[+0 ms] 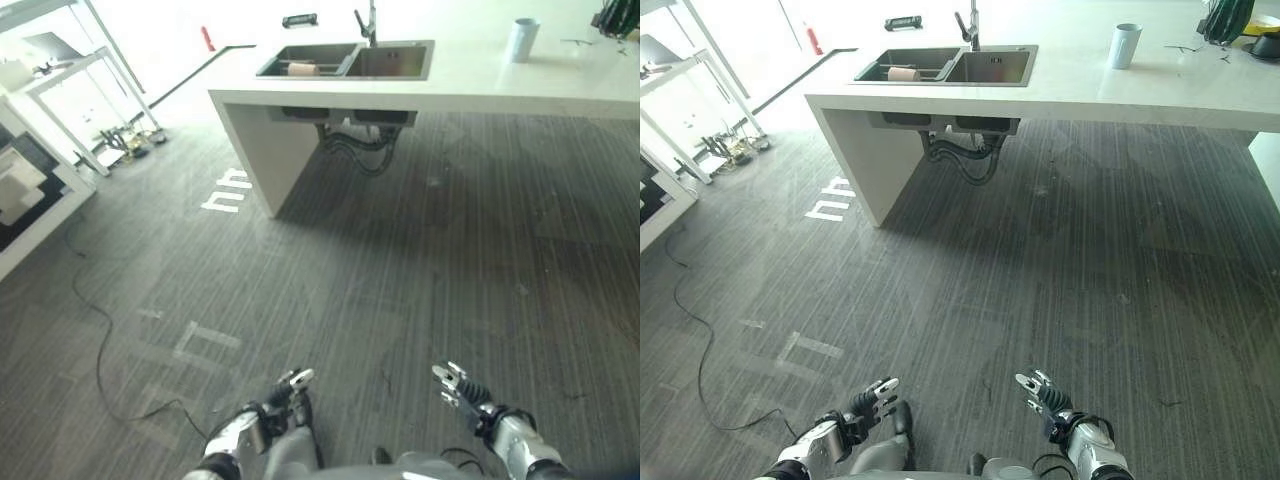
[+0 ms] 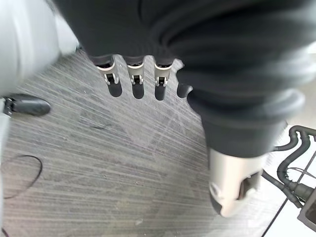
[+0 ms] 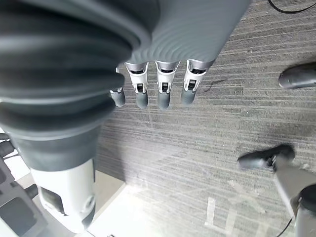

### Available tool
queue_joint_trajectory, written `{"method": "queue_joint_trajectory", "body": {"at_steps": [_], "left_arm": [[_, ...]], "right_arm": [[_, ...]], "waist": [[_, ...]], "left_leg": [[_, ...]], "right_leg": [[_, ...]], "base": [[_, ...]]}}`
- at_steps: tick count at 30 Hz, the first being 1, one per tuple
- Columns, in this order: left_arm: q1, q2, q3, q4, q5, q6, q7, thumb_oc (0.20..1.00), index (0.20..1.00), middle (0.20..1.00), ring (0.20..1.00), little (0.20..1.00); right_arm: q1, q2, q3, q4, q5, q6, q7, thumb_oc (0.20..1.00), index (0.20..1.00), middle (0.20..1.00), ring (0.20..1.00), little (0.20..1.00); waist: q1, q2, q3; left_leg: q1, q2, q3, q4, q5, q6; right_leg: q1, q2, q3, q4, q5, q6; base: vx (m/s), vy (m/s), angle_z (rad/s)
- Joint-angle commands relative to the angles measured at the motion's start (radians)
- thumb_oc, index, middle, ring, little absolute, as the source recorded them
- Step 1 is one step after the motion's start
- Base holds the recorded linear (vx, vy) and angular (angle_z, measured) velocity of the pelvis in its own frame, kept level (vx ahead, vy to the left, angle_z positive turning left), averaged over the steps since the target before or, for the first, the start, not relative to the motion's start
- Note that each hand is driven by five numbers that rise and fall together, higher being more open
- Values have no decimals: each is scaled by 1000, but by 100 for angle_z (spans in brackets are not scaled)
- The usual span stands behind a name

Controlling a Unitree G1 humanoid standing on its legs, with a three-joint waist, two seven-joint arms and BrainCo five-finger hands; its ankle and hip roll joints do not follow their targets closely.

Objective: Place the dishes in the dishwasher.

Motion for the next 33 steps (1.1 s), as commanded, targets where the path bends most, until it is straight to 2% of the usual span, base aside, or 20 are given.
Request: {"method": "queue_joint_trajectory", "body": {"at_steps": [1, 4, 6, 7, 10, 11, 12, 13, 14, 17, 18, 21, 24, 25, 26, 27, 28, 29, 31, 33], "left_arm": [[-12, 20, -30, -49, 4, -37, -15, 1000, 1000, 1000, 1000, 1000], [3, 41, -32, -50, 38, -24, -39, 1000, 1000, 1000, 1000, 1000], [-8, 46, -47, -58, 58, -21, -34, 1000, 1000, 1000, 1000, 1000], [-42, 61, -88, -63, 43, -22, -25, 1000, 1000, 1000, 1000, 1000], [-56, 69, -98, -86, 22, -14, 10, 1000, 1000, 1000, 1000, 1000], [-62, 69, -101, -92, 10, -12, 15, 1000, 1000, 1000, 1000, 1000], [-71, 71, -94, -126, 9, 10, 10, 1000, 1000, 1000, 1000, 1000], [-75, 78, -93, -162, 22, 34, 18, 1000, 1000, 1000, 1000, 1000], [-75, 80, -91, -169, 27, 42, 21, 1000, 1000, 1000, 1000, 1000], [-73, 83, -88, -175, 37, 56, 24, 1000, 1000, 1000, 1000, 1000], [-65, 80, -95, -173, 61, 59, 8, 1000, 1000, 1000, 1000, 1000], [-59, 82, -104, -175, 96, 59, -2, 1000, 1000, 1000, 1000, 1000], [-58, 80, -102, -145, 100, 49, -16, 1000, 1000, 1000, 1000, 1000], [-50, 67, -97, -141, 106, 42, -16, 1000, 1000, 1000, 1000, 1000], [-50, 64, -95, -138, 106, 40, -16, 1000, 1000, 1000, 1000, 1000], [-54, 51, -91, -122, 90, 28, -16, 1000, 1000, 1000, 1000, 1000], [-67, 45, -85, -112, 86, 16, -32, 1000, 1000, 1000, 1000, 1000], [-68, 44, -86, -111, 87, 11, -37, 1000, 1000, 1000, 1000, 1000], [-62, 52, -81, -148, 100, 13, -52, 1000, 1000, 1000, 1000, 1000], [-79, 52, -83, -172, 79, 52, -20, 1000, 1000, 1000, 1000, 1000]], "right_arm": [[24, -17, 2, -77, 40, -68, 4, 1000, 1000, 1000, 1000, 1000], [29, -6, -14, -81, 71, -69, -4, 1000, 1000, 1000, 1000, 1000], [35, -3, -18, -100, 69, -70, -13, 1000, 1000, 1000, 1000, 1000], [54, 20, -9, -199, 89, -57, -68, 1000, 1000, 1000, 1000, 1000], [66, 33, 10, -239, 80, -56, -81, 1000, 1000, 1000, 1000, 1000], [63, 36, 19, -241, 83, -62, -86, 1000, 1000, 1000, 1000, 1000], [61, 32, 23, -255, 97, -70, -95, 1000, 1000, 1000, 1000, 1000], [71, 16, 12, -287, 111, -60, -92, 1000, 1000, 1000, 1000, 1000], [76, 11, 9, -296, 115, -59, -87, 1000, 1000, 1000, 1000, 1000], [87, 10, 0, -310, 114, -55, -81, 1000, 1000, 1000, 1000, 1000], [89, 24, -14, -316, 117, -50, -97, 1000, 1000, 1000, 1000, 1000], [80, 39, -14, -297, 123, -59, -93, 1000, 1000, 1000, 1000, 1000], [74, 35, 0, -281, 138, -83, -94, 1000, 1000, 1000, 1000, 1000], [62, 18, -1, -280, 138, -83, -87, 1000, 1000, 1000, 1000, 1000], [59, 16, -1, -280, 138, -81, -85, 1000, 1000, 1000, 1000, 1000], [44, -1, 2, -276, 128, -77, -71, 1000, 1000, 1000, 1000, 1000], [31, -20, 2, -275, 110, -73, -51, 1000, 1000, 1000, 1000, 1000], [30, -23, 1, -274, 107, -74, -48, 1000, 1000, 1000, 1000, 1000], [38, -44, -10, -297, 100, -73, -49, 1000, 1000, 1000, 1000, 1000], [34, -52, -13, -300, 105, -56, -68, 1000, 1000, 1000, 1000, 1000]], "waist": [[7, 28, -13], [42, 24, -43], [38, 24, -50], [18, 24, -50], [4, 30, -42], [-1, 31, -38], [-19, 28, -23], [-36, 14, -5], [-46, 5, 3], [-75, -25, 24], [-83, -31, 33], [-71, -40, 18], [-83, -40, -16], [-89, -30, -41], [-89, -27, -45], [-93, -6, -59], [-99, 4, -72], [-99, 5, -72], [-99, -8, -45], [-86, -6, -18]], "left_leg": [[3, 27, 90, 117, 57, 13], [20, -27, 55, 117, -19, 65], [39, -51, 59, 99, -35, 86], [82, -119, 36, 61, -91, 145], [132, -139, 39, 32, -110, 165], [145, -148, 37, 28, -115, 167], [191, -169, 17, 13, -126, 164], [236, -184, 4, 5, -148, 156], [256, -191, 0, 2, -162, 155], [318, -221, -22, -4, -229, 160], [369, -233, -27, -1, -286, 165], [371, -254, -1, 38, -313, 170], [375, -276, -4, 136, -373, 170], [385, -282, -2, 195, -409, 152], [382, -282, -3, 212, -407, 148], [368, -271, -4, 310, -354, 113], [314, -245, 2, 481, -234, 71], [300, -240, 3, 512, -220, 69], [164, -159, 38, 758, -180, 71], [91, -142, 27, 709, -200, 103]], "right_leg": [[25, -121, -21, 37, -78, 164], [76, -140, -5, 187, -218, 192], [54, -152, 2, 282, -214, 216], [-90, -192, 23, 666, -71, 300], [-219, -181, 27, 834, 15, 320], [-245, -169, 17, 817, 1, 312], [-284, -147, -11, 694, -22, 290], [-313, -166, -41, 505, 2, 271], [-330, -183, -50, 423, 20, 268], [-391, -237, -50, 226, 121, 291], [-428, -271, -74, 148, 173, 312], [-375, -287, -126, 105, 182, 316], [-350, -265, -111, 123, 152, 288], [-325, -235, -116, 125, 116, 250], [-321, -228, -115, 126, 108, 242], [-298, -186, -119, 136, 59, 198], [-274, -153, -130, 167, -13, 150], [-271, -150, -130, 181, -29, 142], [-255, -152, -111, 285, -114, 91], [-219, -133, -66, 298, -128, 87]], "base": [[399, 244, 6], [517, 289, 0], [368, 336, -11], [299, 373, -17], [160, 202, 34], [235, 79, 8], [337, -75, 35], [373, -129, 53], [324, -149, 71], [349, -177, 36], [625, -334, 41], [406, -277, 41], [397, -309, 42], [312, -230, 12], [390, -292, -17], [329, -294, -61], [332, -304, -65], [264, -283, -61], [203, -197, -27], [256, -5, -7]]}}
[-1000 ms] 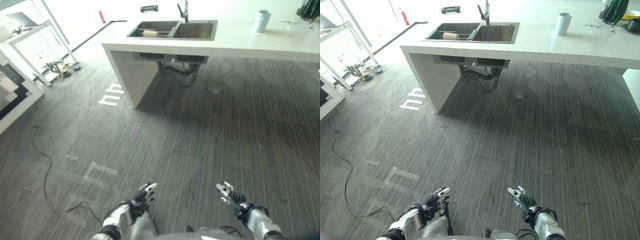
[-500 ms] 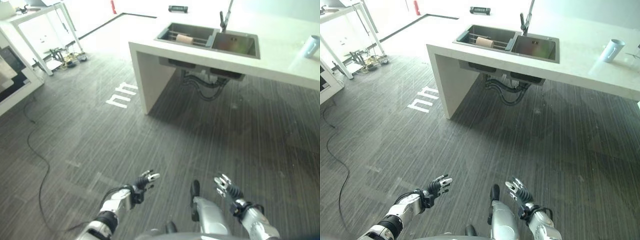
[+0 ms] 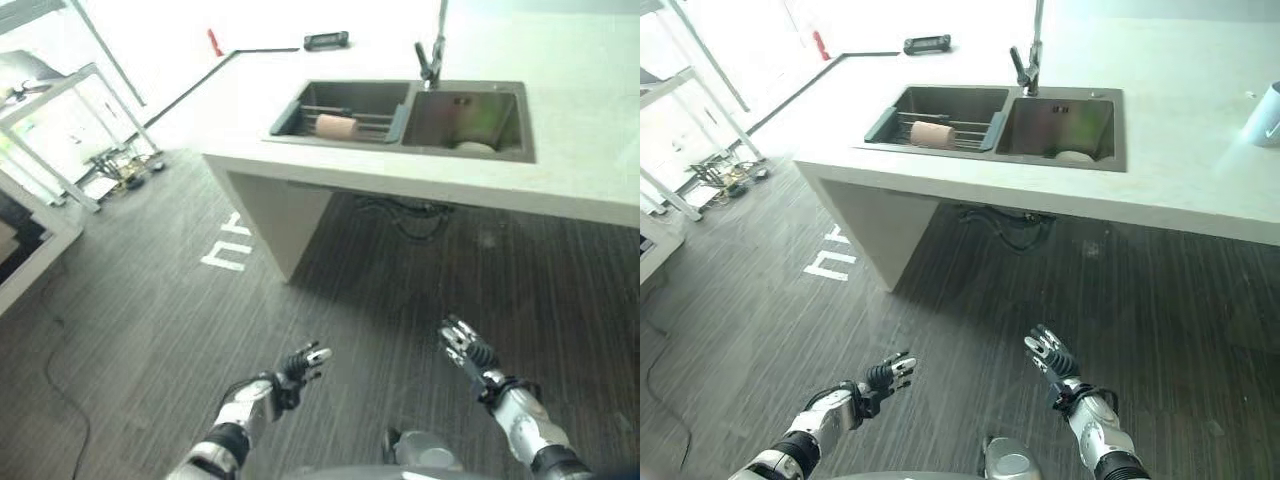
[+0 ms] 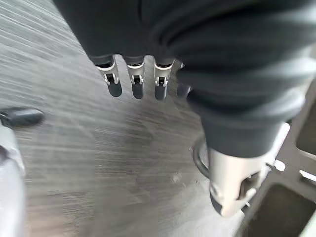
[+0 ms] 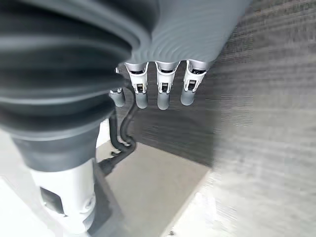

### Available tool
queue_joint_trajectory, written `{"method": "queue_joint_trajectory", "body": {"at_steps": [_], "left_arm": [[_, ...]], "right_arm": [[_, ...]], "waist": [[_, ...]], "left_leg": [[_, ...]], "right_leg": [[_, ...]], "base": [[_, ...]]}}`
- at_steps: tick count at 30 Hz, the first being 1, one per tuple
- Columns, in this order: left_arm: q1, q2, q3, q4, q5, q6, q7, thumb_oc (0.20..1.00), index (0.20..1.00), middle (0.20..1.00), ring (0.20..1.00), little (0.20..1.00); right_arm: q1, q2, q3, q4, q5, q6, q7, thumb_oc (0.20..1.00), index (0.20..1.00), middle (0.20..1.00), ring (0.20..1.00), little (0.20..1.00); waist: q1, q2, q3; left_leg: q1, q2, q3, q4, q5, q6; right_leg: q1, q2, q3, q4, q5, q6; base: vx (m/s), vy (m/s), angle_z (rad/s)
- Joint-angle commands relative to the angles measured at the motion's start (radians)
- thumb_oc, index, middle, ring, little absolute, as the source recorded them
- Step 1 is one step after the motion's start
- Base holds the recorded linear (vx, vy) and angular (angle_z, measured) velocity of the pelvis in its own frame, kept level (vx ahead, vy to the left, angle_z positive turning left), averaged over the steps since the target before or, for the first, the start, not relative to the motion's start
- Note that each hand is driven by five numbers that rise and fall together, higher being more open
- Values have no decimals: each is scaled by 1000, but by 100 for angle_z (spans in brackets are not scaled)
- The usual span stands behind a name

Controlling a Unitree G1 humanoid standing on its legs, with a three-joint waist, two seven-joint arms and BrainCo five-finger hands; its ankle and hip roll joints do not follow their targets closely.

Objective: Place the dishes in the dishwasher.

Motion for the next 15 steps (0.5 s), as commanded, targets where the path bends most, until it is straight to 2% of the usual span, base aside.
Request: {"method": "queue_joint_trajectory", "body": {"at_steps": [1, 2, 3, 4, 5, 6, 7, 8, 10, 15], "left_arm": [[-3, 15, -18, -21, -19, 4, -6, 1000, 1000, 1000, 1000, 1000], [-3, 13, -20, -25, -9, 2, -13, 1000, 1000, 1000, 1000, 1000], [3, 14, -36, -36, -16, -5, 1, 1000, 1000, 1000, 1000, 1000], [13, 18, -51, -50, -21, -13, 15, 1000, 1000, 1000, 1000, 1000], [31, 25, -57, -62, -36, -15, 20, 1000, 1000, 1000, 1000, 1000], [41, 28, -50, -66, -34, -13, 17, 1000, 1000, 1000, 1000, 1000], [41, 28, -50, -66, -34, -13, 17, 1000, 1000, 1000, 1000, 1000], [37, 30, -42, -44, 9, -10, -9, 1000, 1000, 1000, 1000, 1000], [24, 31, -46, -18, 18, -16, -9, 1000, 1000, 1000, 1000, 1000], [-22, 39, -51, 36, -20, -13, 11, 1000, 1000, 1000, 1000, 1000]], "right_arm": [[8, -3, 4, -25, -3, -22, 17, 1000, 1000, 1000, 1000, 1000], [2, -4, 3, -19, -4, -18, 18, 1000, 1000, 1000, 1000, 1000], [-5, -4, 4, -19, -12, -9, 20, 1000, 1000, 1000, 1000, 1000], [-9, -5, 11, -11, -12, -6, 19, 1000, 1000, 1000, 1000, 1000], [-5, -6, 22, 0, -9, -10, 20, 1000, 1000, 1000, 1000, 1000], [7, -6, 23, -1, -10, -16, 26, 1000, 1000, 1000, 1000, 1000], [7, -6, 23, -1, -10, -16, 26, 1000, 1000, 1000, 1000, 1000], [41, -1, 5, -19, 7, -34, 15, 1000, 1000, 1000, 1000, 1000], [49, 5, 2, -21, 26, -29, 16, 1000, 1000, 1000, 1000, 1000], [60, 27, 0, -13, 9, -22, 28, 1000, 1000, 1000, 1000, 1000]], "waist": [[12, -9, 5], [14, -11, 6], [22, -8, 4], [37, -5, 4], [54, 2, -2], [58, 7, -4], [58, 7, -4], [37, 19, -16], [32, 27, -21], [25, 41, -37]], "left_leg": [[67, -35, 30, -528, -11, 58], [76, -20, 36, -587, -1, 56], [72, -21, 7, -678, 2, 53], [72, -13, -44, -797, 13, 44], [65, 27, -101, -908, 58, 16], [56, 68, -104, -955, 100, -3], [56, 68, -104, -955, 100, -3], [81, 114, -21, -1011, 118, -13], [100, 102, -44, -1030, 106, -7], [163, 40, -78, -1085, 79, 21]], "right_leg": [[30, -35, 55, -35, 10, 148], [47, -32, 70, -58, 14, 157], [58, -29, 94, -80, 19, 169], [78, -30, 123, -104, 18, 184], [101, -30, 154, -125, 11, 199], [118, -36, 165, -139, 7, 208], [118, -36, 165, -139, 7, 208], [137, -79, 126, -133, -11, 234], [129, -95, 128, -100, -27, 242], [102, -120, 148, -41, -41, 263]], "base": [[320, 128, -28], [292, 178, -66], [271, 225, -97], [367, 305, -99], [400, 317, -87], [280, 215, -139], [328, 374, -123], [309, 360, -101], [310, 326, 2], [199, 189, -17]]}}
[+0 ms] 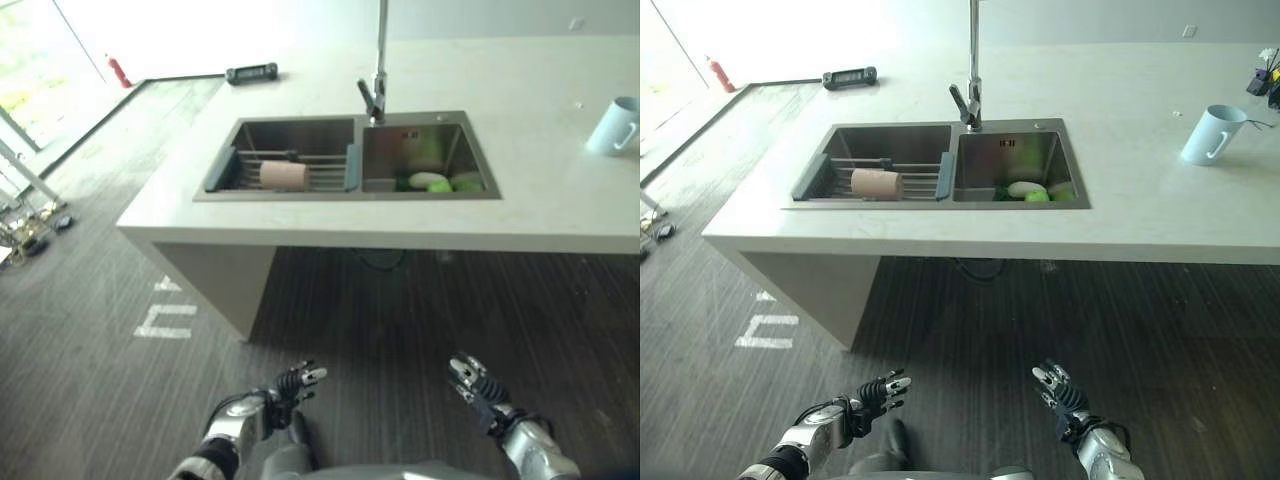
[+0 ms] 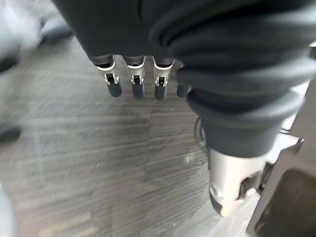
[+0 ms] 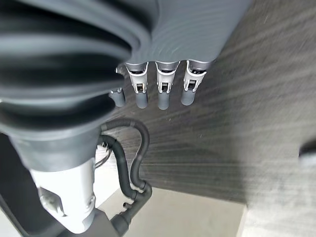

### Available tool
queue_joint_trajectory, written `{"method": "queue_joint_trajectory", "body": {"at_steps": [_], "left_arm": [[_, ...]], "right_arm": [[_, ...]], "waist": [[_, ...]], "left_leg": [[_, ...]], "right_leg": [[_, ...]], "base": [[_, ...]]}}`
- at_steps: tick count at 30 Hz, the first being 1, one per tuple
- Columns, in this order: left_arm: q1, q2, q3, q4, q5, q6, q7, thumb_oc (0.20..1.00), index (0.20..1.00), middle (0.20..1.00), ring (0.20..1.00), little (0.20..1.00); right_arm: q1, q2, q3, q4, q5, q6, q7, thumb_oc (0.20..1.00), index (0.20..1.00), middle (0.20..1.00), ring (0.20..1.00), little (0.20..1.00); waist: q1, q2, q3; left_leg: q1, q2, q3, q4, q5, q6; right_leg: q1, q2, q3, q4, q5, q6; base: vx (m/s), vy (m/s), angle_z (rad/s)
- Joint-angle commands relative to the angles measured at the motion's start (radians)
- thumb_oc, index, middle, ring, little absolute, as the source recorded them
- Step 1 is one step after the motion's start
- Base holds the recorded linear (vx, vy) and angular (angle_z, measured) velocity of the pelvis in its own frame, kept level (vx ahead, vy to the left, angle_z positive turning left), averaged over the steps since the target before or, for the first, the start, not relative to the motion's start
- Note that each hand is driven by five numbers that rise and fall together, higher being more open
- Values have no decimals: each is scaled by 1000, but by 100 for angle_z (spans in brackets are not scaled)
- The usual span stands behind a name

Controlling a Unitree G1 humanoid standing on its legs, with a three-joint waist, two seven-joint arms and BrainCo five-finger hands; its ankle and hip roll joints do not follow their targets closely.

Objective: Place the dishes in the dishwasher.

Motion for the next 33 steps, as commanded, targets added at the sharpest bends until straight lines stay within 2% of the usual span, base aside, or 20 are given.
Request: {"method": "queue_joint_trajectory", "body": {"at_steps": [1, 7, 12, 13, 18, 19, 20, 23, 25, 27, 29, 33], "left_arm": [[-37, -2, 19, -17, -15, -32, -5, 1000, 1000, 1000, 1000, 1000], [-49, -6, -5, 4, -1, -23, 0, 1000, 1000, 1000, 1000, 1000], [-38, -4, -10, -8, 4, -19, 6, 1000, 1000, 1000, 1000, 1000], [-22, 2, 1, -25, -13, -18, 24, 1000, 1000, 1000, 1000, 1000], [7, 15, 28, -44, -9, -10, 24, 1000, 1000, 1000, 1000, 1000], [15, 18, 38, -51, -4, -7, 26, 1000, 1000, 1000, 1000, 1000], [24, 21, 48, -61, 9, -10, 25, 1000, 1000, 1000, 1000, 1000], [38, 25, 54, -69, 7, -31, 24, 1000, 1000, 1000, 1000, 1000], [40, 23, 57, -68, -13, -36, 23, 1000, 1000, 1000, 1000, 1000], [42, 9, 51, -65, -7, -31, -1, 1000, 1000, 1000, 1000, 1000], [39, -2, 49, -58, -1, -33, -1, 1000, 1000, 1000, 1000, 1000], [26, -22, 55, -29, -25, -43, -17, 1000, 1000, 1000, 1000, 1000]], "right_arm": [[-35, 9, 0, -71, 18, -41, 17, 1000, 1000, 1000, 1000, 1000], [-31, 39, 9, -105, 33, -43, -31, 1000, 1000, 1000, 1000, 1000], [-15, 55, 13, -123, 26, -41, -37, 1000, 1000, 1000, 1000, 1000], [-19, 57, 15, -109, 12, -32, -20, 1000, 1000, 1000, 1000, 1000], [-19, 56, 20, -99, 5, -32, -1, 1000, 1000, 1000, 1000, 1000], [-22, 57, 23, -103, 12, -33, -4, 1000, 1000, 1000, 1000, 1000], [-29, 67, 26, -110, 13, -30, -16, 1000, 1000, 1000, 1000, 1000], [-38, 70, 24, -105, -2, -13, -13, 1000, 1000, 1000, 1000, 1000], [-38, 70, 24, -91, -11, -18, -8, 1000, 1000, 1000, 1000, 1000], [-44, 63, 29, -64, 18, -29, -4, 1000, 1000, 1000, 1000, 1000], [-50, 61, 31, -60, 17, -25, -1, 1000, 1000, 1000, 1000, 1000], [-65, 51, 41, -53, -4, -7, 1, 1000, 1000, 1000, 1000, 1000]], "waist": [[17, 22, -24], [11, 12, -32], [8, 15, -16], [26, 13, -8], [35, -13, 4], [35, -24, 12], [36, -38, 21], [38, -42, 27], [41, -42, 17], [43, -45, -8], [42, -46, -15], [36, -51, -24]], "left_leg": [[24, 68, -16, 43, -131, -107], [41, 11, -7, 18, -156, -53], [66, -17, 14, 4, -173, -22], [77, -24, 27, 0, -177, -22], [98, -33, 33, 3, -192, -37], [114, -32, 47, 5, -206, -45], [134, -35, 63, 6, -234, -45], [156, -17, 98, 13, -250, -51], [160, -8, 109, 19, -251, -56], [151, 14, 112, 58, -252, -74], [134, 26, 114, 92, -251, -84], [98, 29, 119, 208, -294, -88]], "right_leg": [[-123, -70, -4, -107, 92, 36], [-174, -84, 23, 13, 142, 70], [-299, -67, 1, 247, 197, 95], [-312, -89, -34, 234, 220, 95], [-276, -109, -74, -29, 245, 89], [-276, -131, -95, -128, 283, 94], [-311, -166, -104, -163, 352, 113], [-308, -186, -135, -205, 350, 126], [-275, -175, -151, -245, 340, 119], [-207, -129, -141, -299, 311, 85], [-188, -109, -134, -308, 295, 68], [-168, -84, -127, -298, 259, 35]], "base": [[181, 143, 9], [120, 146, 9], [72, 135, -44], [95, 15, -64], [87, -112, -45], [84, -281, -29], [85, -318, -38], [72, -229, -14], [126, -272, -1], [193, -389, 22], [100, -228, 33], [96, -219, -16]]}}
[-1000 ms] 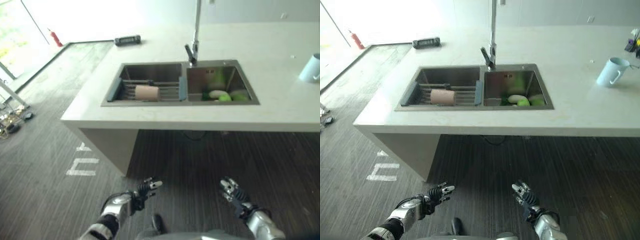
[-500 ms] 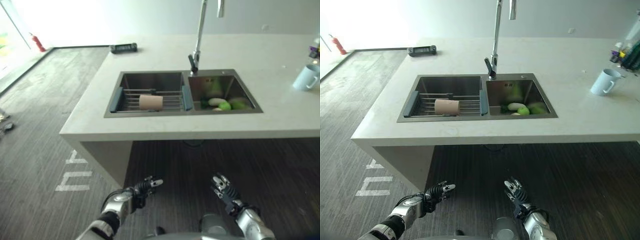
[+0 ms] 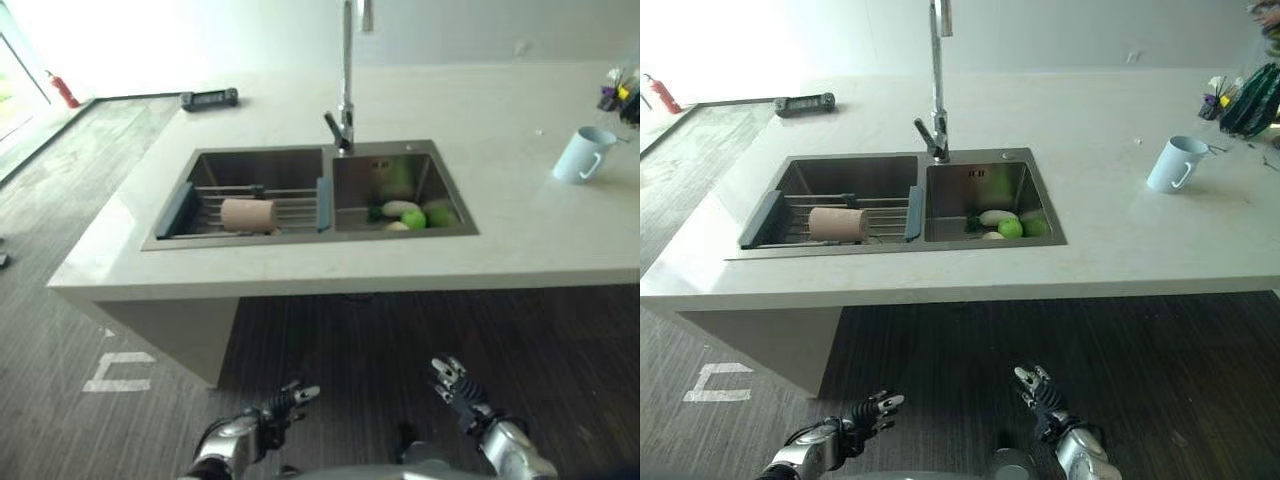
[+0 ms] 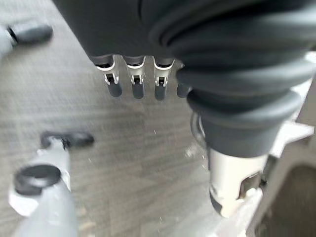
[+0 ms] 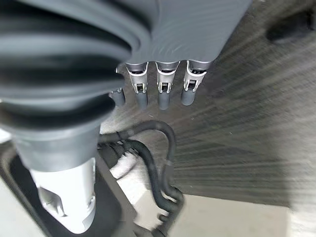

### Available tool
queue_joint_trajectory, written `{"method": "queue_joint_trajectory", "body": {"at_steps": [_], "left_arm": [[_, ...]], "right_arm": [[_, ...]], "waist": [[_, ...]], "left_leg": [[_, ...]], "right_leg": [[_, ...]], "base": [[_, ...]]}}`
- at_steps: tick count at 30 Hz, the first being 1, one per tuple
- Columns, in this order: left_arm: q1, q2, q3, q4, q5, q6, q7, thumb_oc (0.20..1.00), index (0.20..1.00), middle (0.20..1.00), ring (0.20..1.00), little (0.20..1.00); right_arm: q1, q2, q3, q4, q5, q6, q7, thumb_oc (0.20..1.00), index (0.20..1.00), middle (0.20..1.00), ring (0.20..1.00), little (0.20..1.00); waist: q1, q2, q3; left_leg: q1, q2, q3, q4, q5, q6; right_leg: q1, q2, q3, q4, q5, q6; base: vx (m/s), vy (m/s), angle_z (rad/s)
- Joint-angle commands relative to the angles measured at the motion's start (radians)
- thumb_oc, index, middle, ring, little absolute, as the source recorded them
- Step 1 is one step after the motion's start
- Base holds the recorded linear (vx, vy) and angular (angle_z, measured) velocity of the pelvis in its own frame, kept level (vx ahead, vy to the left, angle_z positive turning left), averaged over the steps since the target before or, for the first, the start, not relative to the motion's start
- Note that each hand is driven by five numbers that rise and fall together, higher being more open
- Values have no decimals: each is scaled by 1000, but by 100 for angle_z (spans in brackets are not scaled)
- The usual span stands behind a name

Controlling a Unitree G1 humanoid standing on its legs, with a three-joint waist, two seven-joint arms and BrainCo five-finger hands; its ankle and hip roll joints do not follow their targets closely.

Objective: Place the dishes in the dishwasher.

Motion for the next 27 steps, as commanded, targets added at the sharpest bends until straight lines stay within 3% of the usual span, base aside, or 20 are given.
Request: {"method": "queue_joint_trajectory", "body": {"at_steps": [1, 3, 5, 6, 8, 9, 11, 13, 15, 16, 20, 21, 23, 24, 25, 27], "left_arm": [[-63, 25, 28, -3, -32, -53, -31, 1000, 1000, 1000, 1000, 1000], [-56, 20, 39, -9, -41, -57, -37, 1000, 1000, 1000, 1000, 1000], [-52, 24, 43, -28, -38, -37, -45, 1000, 1000, 1000, 1000, 1000], [-48, 14, 24, -26, -42, -38, -46, 1000, 1000, 1000, 1000, 1000], [-47, 12, 16, -15, -47, -44, -44, 1000, 1000, 1000, 1000, 1000], [-56, 7, 13, 5, -43, -54, -54, 1000, 1000, 1000, 1000, 1000], [-73, 2, 5, 7, -25, -50, -72, 1000, 1000, 1000, 1000, 1000], [-88, 4, -2, 9, 0, -38, -83, 1000, 1000, 1000, 1000, 1000], [-100, 19, -29, 18, 32, -51, -71, 1000, 1000, 1000, 1000, 1000], [-110, 39, -38, 13, 8, -47, -47, 1000, 1000, 1000, 1000, 1000], [-123, 58, -44, 29, 22, -53, -42, 1000, 1000, 1000, 1000, 1000], [-127, 64, -56, 29, 33, -59, -44, 1000, 1000, 1000, 1000, 1000], [-130, 71, -57, 23, 29, -51, -31, 1000, 1000, 1000, 1000, 1000], [-133, 76, -56, 20, 17, -46, -16, 1000, 1000, 1000, 1000, 1000], [-133, 88, -30, 2, 2, -30, -3, 1000, 1000, 1000, 1000, 1000], [-131, 88, -16, -7, 14, -16, -1, 1000, 1000, 1000, 1000, 1000]], "right_arm": [[-47, 15, 38, -32, -19, -1, 30, 1000, 1000, 1000, 1000, 1000], [-39, 2, 34, -30, -59, 3, 44, 1000, 1000, 1000, 1000, 1000], [-26, -11, 18, -27, -63, 5, 50, 1000, 1000, 1000, 1000, 1000], [-34, -25, 11, -8, -58, 8, 53, 1000, 1000, 1000, 1000, 1000], [-31, -32, 10, -5, -53, 13, 48, 1000, 1000, 1000, 1000, 1000], [-14, -37, 2, 1, -52, 8, 49, 1000, 1000, 1000, 1000, 1000], [8, -36, -11, 5, -53, -8, 46, 1000, 1000, 1000, 1000, 1000], [17, -32, -21, 22, -43, -27, 42, 1000, 1000, 1000, 1000, 1000], [3, -19, -39, 68, 11, -47, 45, 1000, 1000, 1000, 1000, 1000], [7, -8, -45, 69, 29, -56, 37, 1000, 1000, 1000, 1000, 1000], [15, 8, -41, 37, 33, -64, 12, 1000, 1000, 1000, 1000, 1000], [19, 14, -32, 2, 27, -53, -8, 1000, 1000, 1000, 1000, 1000], [20, 14, -26, -9, 14, -36, -10, 1000, 1000, 1000, 1000, 1000], [14, 16, -23, -5, 2, -26, -5, 1000, 1000, 1000, 1000, 1000], [14, 22, -6, -14, -21, -16, -3, 1000, 1000, 1000, 1000, 1000], [13, 21, -5, -15, -14, -17, -10, 1000, 1000, 1000, 1000, 1000]], "waist": [[-23, -46, 0], [-21, -50, 15], [-23, -44, 24], [-21, -29, 21], [-25, -18, 20], [-41, -9, 21], [-61, -2, 19], [-70, 7, 19], [-53, 17, 16], [-42, 20, 11], [-33, 16, 6], [-34, 16, 11], [-31, 14, 15], [-28, 10, 17], [-27, -10, 28], [-19, -22, 31]], "left_leg": [[-56, -138, 6, 196, -197, 10], [-173, -114, -6, 409, -157, 2], [-222, -83, -22, 439, -108, -11], [-174, -53, -81, 212, -69, -21], [-161, 4, -105, 102, 19, -53], [-150, 52, -77, 50, 58, -73], [-110, 65, -14, 17, 25, -79], [-82, 59, 7, -10, 11, -83], [-45, 5, -24, -49, -12, -76], [-37, -31, -40, -73, -22, -49], [-43, -85, -64, -87, -39, 1], [-42, -102, -70, -95, -48, 22], [-38, -110, -65, -103, -53, 32], [-34, -113, -59, -106, -53, 30], [-33, -118, -54, -90, -68, 18], [-37, -116, -46, -79, -71, 23]], "right_leg": [[41, -59, 30, 49, -110, 59], [61, -44, 39, 74, -143, 21], [79, -27, 51, 74, -152, 7], [90, -13, 86, 57, -157, 20], [103, -7, 106, 44, -166, 29], [108, -28, 99, 44, -169, 42], [94, -78, 56, 56, -156, 64], [79, -112, 35, 78, -150, 79], [67, -156, 37, 99, -133, 117], [67, -183, 49, 122, -137, 140], [34, -196, 83, 220, -143, 153], [-4, -187, 109, 315, -130, 155], [-27, -180, 104, 349, -123, 156], [-28, -176, 92, 318, -116, 156], [-9, -163, 73, 176, -101, 158], [6, -168, 73, 124, -87, 159]], "base": [[125, -278, -10], [131, -218, -4], [176, 97, -19], [243, 317, -44], [227, 416, -70], [190, 501, -40], [127, 424, 18], [127, 407, 52], [232, 535, 56], [199, 436, 50], [125, 308, 5], [105, 277, 1], [90, 159, -6], [131, -54, 0], [118, -174, 9], [81, -218, 3]]}}
